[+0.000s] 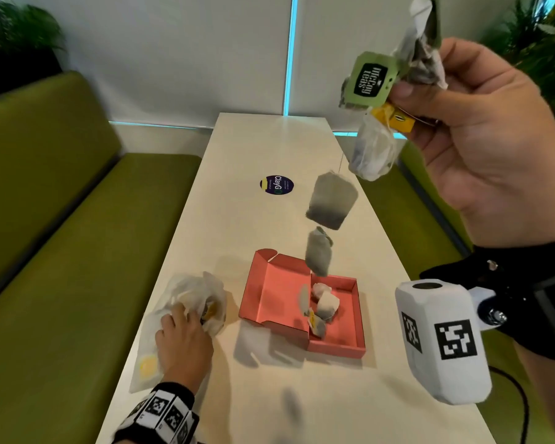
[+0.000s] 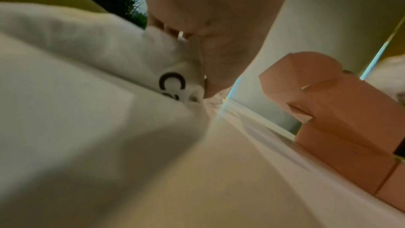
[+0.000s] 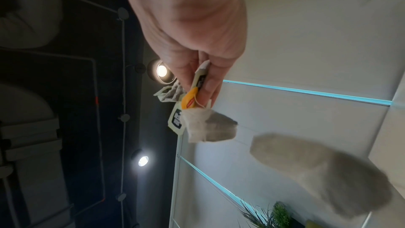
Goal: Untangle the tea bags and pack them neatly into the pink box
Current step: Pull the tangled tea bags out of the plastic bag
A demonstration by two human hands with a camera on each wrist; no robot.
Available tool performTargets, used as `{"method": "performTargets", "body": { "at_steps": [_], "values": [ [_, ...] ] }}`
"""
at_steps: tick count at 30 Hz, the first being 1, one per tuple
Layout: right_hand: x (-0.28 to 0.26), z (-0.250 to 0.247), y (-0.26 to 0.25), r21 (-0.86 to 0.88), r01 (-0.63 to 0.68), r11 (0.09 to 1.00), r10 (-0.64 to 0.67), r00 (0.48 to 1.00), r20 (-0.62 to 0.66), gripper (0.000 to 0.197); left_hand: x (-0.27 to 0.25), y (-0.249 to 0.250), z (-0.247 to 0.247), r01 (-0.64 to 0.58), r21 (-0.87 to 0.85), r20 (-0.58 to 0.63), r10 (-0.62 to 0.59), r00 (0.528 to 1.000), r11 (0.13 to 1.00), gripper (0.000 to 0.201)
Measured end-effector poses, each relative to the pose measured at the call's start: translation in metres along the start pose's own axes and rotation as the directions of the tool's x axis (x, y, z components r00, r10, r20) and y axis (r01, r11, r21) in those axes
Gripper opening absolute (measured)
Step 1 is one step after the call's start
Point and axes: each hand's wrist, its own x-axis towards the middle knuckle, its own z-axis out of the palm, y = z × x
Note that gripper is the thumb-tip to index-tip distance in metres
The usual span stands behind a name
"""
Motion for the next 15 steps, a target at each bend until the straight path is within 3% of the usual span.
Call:
{"method": "performTargets", "body": {
  "at_steps": [2,6,9,12,15],
  "values": [
    [0.001,0.000,0.003,0.005,-0.005,1.000,0.005,1.000,-0.004,0.026,0.003,-0.001,0.004,0.016,0.028,-0.013,-0.015,1.000,0.999,0.044],
    [0.005,0.003,0.012,0.004,-0.030,1.000,0.030,0.999,-0.022,0.025,0.007,-0.001,-0.004,0.063,0.000,0.087,-0.063,0.994,0.998,0.042],
    [0.007,0.005,0.016,0.004,-0.050,0.999,0.051,0.998,-0.036,0.025,0.008,0.000,-0.023,0.121,-0.077,0.105,-0.113,0.988,0.990,0.065],
    [0.006,0.005,0.018,0.003,-0.058,0.998,0.058,0.998,-0.037,0.025,0.002,0.006,-0.043,-0.057,-0.132,-0.116,0.042,0.992,0.990,0.057],
    [0.003,0.001,0.021,-0.016,-0.069,0.998,0.068,0.997,-0.038,0.026,-0.002,0.027,-0.057,-0.349,-0.224,-0.290,0.280,0.915,0.910,0.033]
  ]
}}
